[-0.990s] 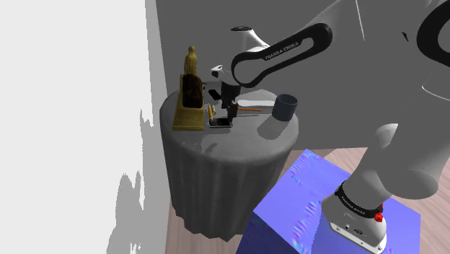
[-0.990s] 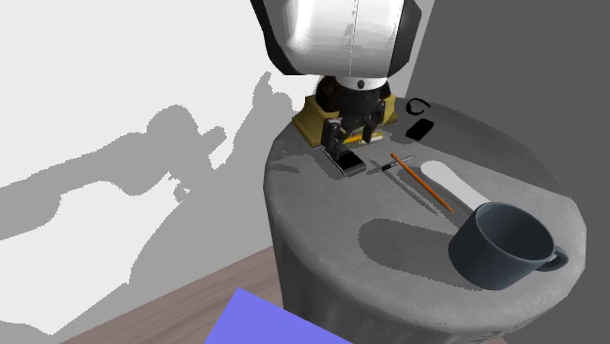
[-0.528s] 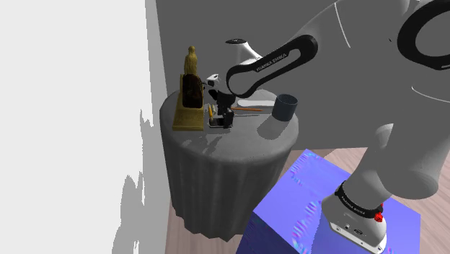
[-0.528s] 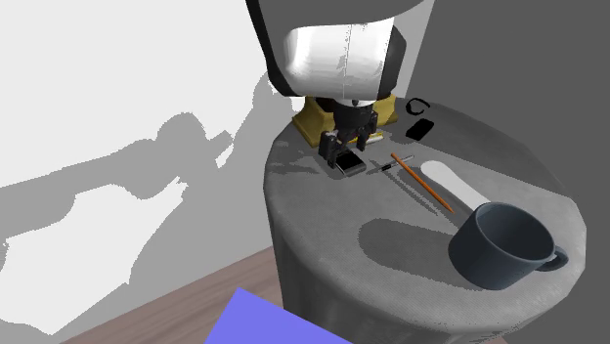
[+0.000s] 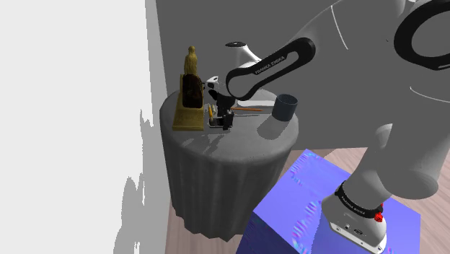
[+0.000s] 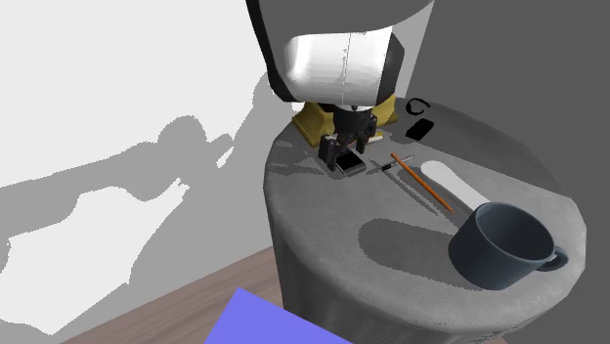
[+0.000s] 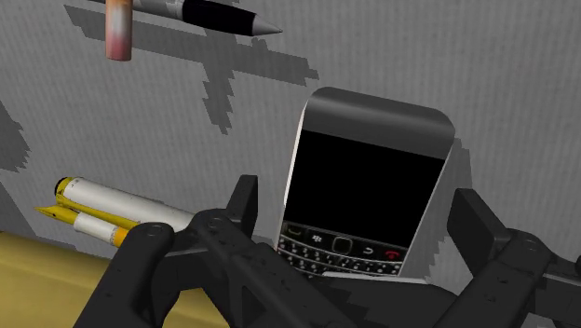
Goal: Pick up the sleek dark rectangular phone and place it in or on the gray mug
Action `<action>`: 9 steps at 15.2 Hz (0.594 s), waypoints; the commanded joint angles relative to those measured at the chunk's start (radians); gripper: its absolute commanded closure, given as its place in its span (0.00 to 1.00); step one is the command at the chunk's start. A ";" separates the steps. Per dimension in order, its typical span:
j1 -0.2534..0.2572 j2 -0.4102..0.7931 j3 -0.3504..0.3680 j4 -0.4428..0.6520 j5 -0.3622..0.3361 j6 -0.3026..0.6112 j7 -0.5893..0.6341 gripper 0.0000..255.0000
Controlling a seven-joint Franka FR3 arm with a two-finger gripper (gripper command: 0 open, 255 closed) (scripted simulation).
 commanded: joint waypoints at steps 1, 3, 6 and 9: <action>0.000 0.000 0.000 0.000 0.000 0.000 0.000 0.00; 0.000 0.000 0.000 0.000 0.000 0.000 0.000 1.00; 0.000 0.001 0.000 0.001 0.000 0.000 0.000 1.00; -0.001 0.001 0.000 0.001 0.000 0.000 -0.001 1.00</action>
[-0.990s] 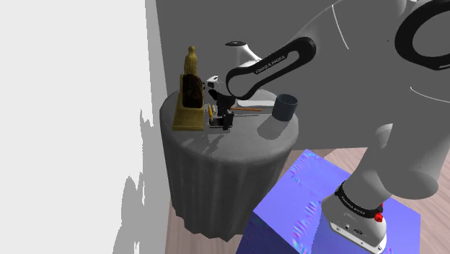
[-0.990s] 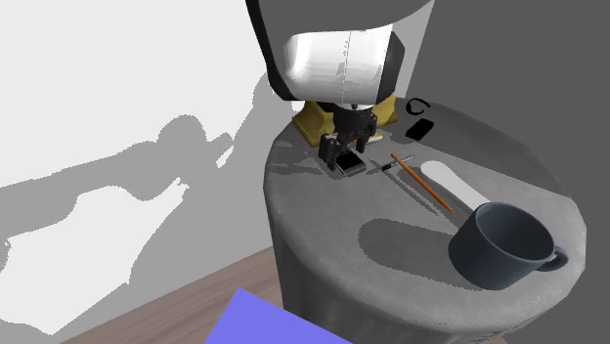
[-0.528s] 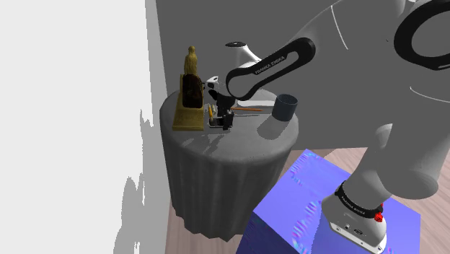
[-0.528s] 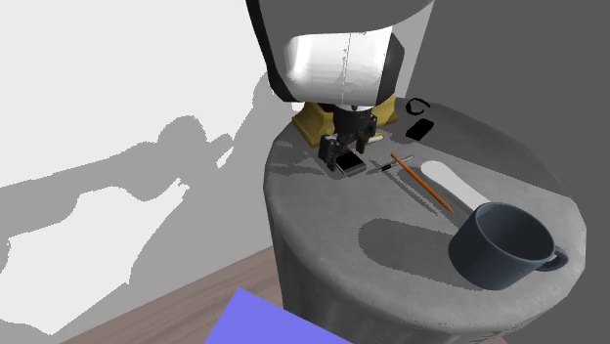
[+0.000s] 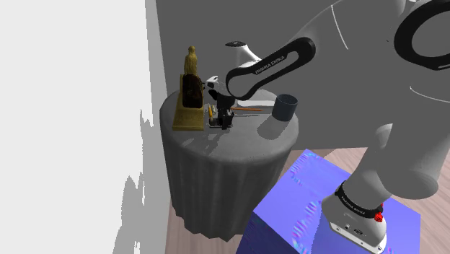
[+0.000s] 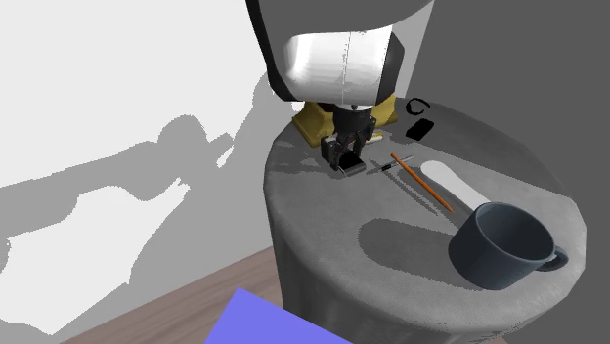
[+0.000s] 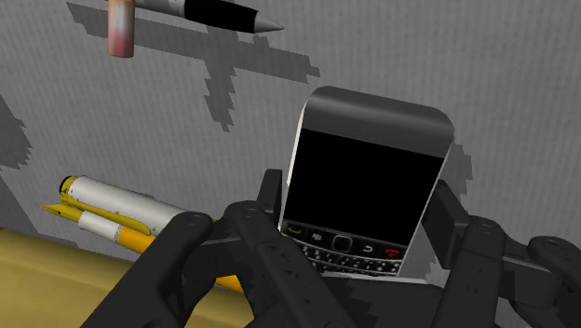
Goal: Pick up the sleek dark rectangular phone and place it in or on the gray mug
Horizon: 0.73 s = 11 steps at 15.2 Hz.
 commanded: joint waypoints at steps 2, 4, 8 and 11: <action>0.000 0.001 0.000 -0.002 -0.001 0.001 0.001 1.00; 0.000 -0.016 -0.001 0.006 -0.001 -0.024 0.001 1.00; 0.000 -0.046 -0.001 0.026 -0.002 -0.074 0.001 1.00; 0.001 -0.066 -0.001 0.044 -0.003 -0.112 0.001 1.00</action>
